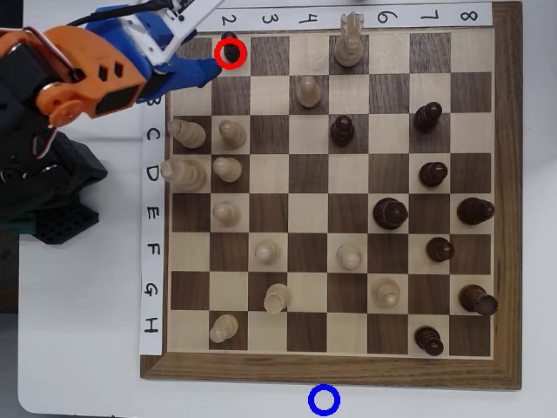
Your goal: Move the piece to destination
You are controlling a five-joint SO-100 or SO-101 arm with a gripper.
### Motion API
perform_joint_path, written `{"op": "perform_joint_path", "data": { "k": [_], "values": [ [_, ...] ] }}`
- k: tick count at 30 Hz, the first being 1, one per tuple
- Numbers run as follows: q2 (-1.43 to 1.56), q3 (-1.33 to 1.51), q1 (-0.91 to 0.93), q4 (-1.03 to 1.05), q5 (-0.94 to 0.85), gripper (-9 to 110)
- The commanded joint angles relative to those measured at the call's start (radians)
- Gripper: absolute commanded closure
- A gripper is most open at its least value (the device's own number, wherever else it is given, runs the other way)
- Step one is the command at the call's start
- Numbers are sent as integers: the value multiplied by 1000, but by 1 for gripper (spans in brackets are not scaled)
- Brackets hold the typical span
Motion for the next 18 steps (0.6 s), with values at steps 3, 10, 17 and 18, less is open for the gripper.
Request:
{"op": "perform_joint_path", "data": {
  "k": [3,10,17,18],
  "values": [
    [-64,17,2,-229,390,84],
    [-127,54,-8,-351,383,83],
    [-192,91,-14,-451,423,85],
    [-198,97,-15,-463,425,85]
  ]
}}
